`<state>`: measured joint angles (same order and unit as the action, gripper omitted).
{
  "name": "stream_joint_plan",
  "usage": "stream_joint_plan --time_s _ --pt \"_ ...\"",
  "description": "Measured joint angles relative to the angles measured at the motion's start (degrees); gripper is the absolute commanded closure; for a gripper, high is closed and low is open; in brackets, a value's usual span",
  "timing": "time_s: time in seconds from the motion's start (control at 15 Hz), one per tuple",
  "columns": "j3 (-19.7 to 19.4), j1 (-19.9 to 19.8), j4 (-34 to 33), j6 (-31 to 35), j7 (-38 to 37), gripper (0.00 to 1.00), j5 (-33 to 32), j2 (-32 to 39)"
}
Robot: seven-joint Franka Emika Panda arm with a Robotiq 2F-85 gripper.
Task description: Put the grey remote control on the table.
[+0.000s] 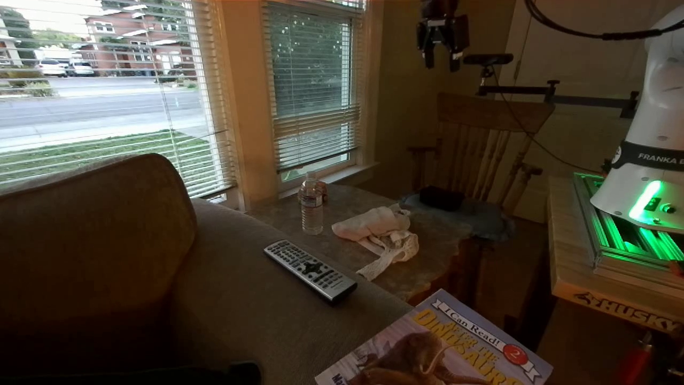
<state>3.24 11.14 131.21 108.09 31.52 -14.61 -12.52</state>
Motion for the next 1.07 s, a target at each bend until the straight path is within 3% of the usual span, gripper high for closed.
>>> stream_joint_plan --time_s 0.27,1.07 --pt "2.2 0.4 -3.0 0.2 2.2 0.0 0.0 5.2" --pt "2.2 0.0 -3.0 0.2 2.2 0.0 0.0 5.2"
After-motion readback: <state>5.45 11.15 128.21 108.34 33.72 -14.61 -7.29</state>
